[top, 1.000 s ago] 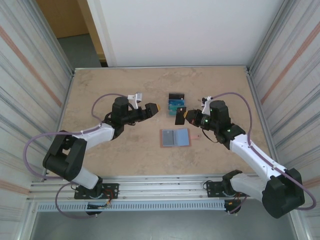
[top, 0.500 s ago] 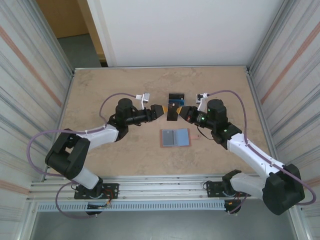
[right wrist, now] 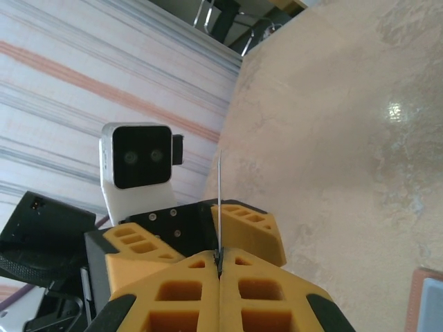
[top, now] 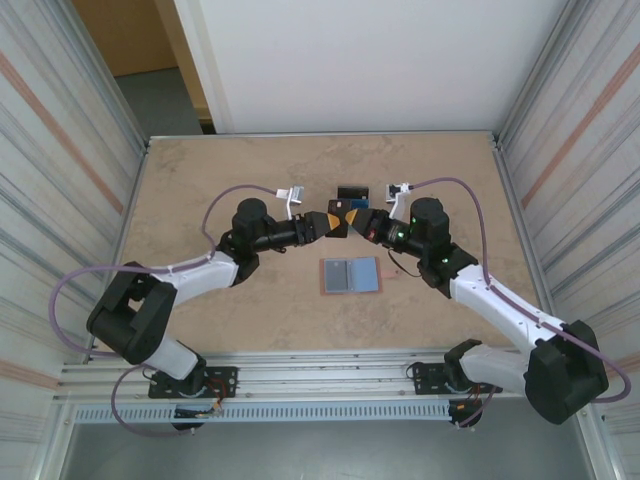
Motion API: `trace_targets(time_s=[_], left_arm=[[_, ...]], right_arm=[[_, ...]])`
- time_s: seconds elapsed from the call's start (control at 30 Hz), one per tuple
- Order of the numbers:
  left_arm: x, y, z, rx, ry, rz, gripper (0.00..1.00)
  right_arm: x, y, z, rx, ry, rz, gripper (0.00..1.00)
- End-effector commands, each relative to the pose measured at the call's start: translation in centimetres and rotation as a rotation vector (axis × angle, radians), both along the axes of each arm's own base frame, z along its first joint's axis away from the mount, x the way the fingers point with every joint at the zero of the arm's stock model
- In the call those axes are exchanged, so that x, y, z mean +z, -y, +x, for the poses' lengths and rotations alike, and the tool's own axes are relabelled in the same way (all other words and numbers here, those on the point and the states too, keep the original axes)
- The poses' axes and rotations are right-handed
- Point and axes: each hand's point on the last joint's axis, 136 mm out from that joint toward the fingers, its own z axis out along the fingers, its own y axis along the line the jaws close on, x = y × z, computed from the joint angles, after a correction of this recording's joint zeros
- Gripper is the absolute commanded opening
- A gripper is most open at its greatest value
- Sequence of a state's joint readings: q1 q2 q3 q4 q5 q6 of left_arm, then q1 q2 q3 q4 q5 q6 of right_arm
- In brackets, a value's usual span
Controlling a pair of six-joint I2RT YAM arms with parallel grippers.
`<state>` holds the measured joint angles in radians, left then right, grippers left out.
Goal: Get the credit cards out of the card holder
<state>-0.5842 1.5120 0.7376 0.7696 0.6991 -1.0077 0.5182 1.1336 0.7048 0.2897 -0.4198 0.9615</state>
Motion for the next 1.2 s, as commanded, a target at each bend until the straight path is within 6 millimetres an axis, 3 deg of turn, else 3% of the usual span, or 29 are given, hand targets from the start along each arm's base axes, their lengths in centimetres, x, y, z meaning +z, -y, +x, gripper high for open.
trace_targets(time_s=[0.0,0.3,0.5,0.6,0.77,1.03,1.17], left_arm=[[3.8,0.1,-0.5,-0.018,0.099,-0.061,0.46],[5.0,-0.2,-0.9,-0.018,0.15,-0.037,0.12],[5.6,0.0,-1.2,-0.037,0.188,-0.015,0.0],[5.5,-0.1,-1.4,-0.042,0.202,0.011,0.0],[5.0,-0.6,-1.5,-0.03,0.236,0.085,0.0],[5.3,-2.1,-1.3,0.006,0.29,0.184,0.0],[5.5,-3.2,-0.9,0.034,0.312,0.22,0.0]], right_arm=[[1.9,-0.8,0.1,0.021,0.04,0.039,0.0],[1.3,-0.9,-0.1,0.029,0.024,0.032,0.0],[1.4,-0.8,-0.2,0.032,0.023,0.021,0.0],[1.1,-0.7,-0.2,0.031,0.001,-0.01,0.0],[1.1,0.1,-0.4,0.004,-0.023,-0.081,0.23],[0.8,2.9,-0.9,-0.105,-0.055,-0.191,0.78],[0.9,4.0,-1.2,-0.145,-0.06,-0.225,0.89]])
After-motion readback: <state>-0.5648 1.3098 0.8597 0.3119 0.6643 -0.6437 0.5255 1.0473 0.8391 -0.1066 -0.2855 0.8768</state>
